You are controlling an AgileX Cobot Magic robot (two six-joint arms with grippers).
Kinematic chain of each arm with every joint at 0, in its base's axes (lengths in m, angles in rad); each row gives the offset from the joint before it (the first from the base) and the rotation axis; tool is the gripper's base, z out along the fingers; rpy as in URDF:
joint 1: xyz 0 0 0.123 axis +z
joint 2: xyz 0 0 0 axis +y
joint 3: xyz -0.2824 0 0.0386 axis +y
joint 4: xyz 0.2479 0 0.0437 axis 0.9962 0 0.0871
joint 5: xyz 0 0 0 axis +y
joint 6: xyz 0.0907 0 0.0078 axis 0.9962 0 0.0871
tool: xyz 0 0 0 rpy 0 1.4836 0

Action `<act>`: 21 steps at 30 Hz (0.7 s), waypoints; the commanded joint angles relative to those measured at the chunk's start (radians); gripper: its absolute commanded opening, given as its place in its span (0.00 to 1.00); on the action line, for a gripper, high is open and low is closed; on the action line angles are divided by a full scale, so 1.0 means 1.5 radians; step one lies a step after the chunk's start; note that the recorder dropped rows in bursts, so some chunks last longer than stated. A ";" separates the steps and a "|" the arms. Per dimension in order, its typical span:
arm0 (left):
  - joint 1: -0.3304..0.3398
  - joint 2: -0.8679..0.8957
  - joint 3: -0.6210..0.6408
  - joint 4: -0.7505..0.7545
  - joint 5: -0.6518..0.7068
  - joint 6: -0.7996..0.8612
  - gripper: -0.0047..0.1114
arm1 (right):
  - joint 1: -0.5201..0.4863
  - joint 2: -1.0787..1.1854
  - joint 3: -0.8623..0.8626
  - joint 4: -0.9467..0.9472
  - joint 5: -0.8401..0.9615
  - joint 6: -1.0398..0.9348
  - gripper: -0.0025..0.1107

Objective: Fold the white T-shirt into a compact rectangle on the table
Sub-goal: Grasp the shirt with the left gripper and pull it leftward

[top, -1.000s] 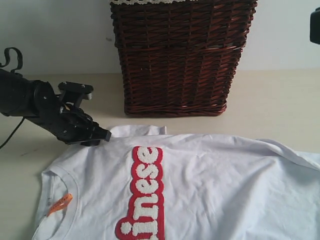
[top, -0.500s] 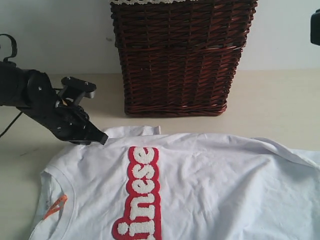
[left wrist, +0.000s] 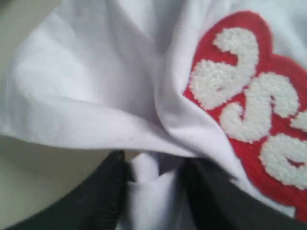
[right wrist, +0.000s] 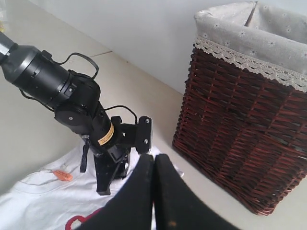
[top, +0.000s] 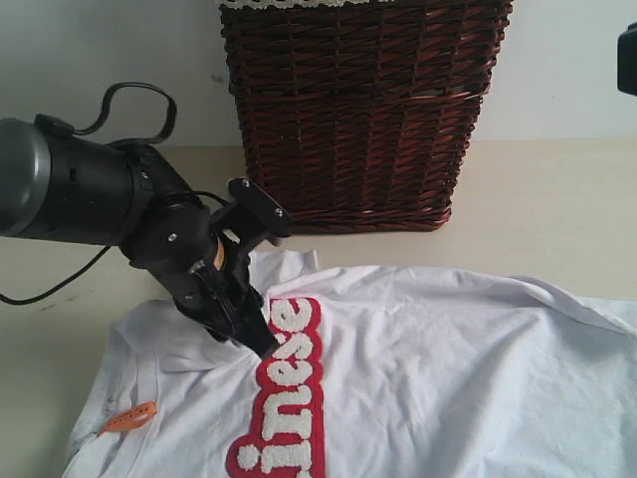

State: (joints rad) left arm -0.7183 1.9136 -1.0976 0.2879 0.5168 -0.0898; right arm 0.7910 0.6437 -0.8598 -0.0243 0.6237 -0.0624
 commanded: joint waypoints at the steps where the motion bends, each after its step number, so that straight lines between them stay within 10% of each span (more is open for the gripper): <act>1: -0.045 -0.003 0.003 -0.012 0.047 -0.017 0.61 | -0.004 -0.001 0.003 -0.008 -0.003 -0.005 0.02; 12: -0.111 -0.012 0.003 -0.034 0.098 0.001 0.62 | -0.004 -0.001 0.003 -0.008 0.001 -0.005 0.02; 21: -0.021 -0.077 0.003 0.103 0.008 -0.155 0.62 | -0.004 -0.001 0.003 -0.008 0.001 -0.005 0.02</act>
State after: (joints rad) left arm -0.8064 1.8261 -1.0938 0.4035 0.5974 -0.2498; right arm 0.7910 0.6437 -0.8598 -0.0243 0.6311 -0.0624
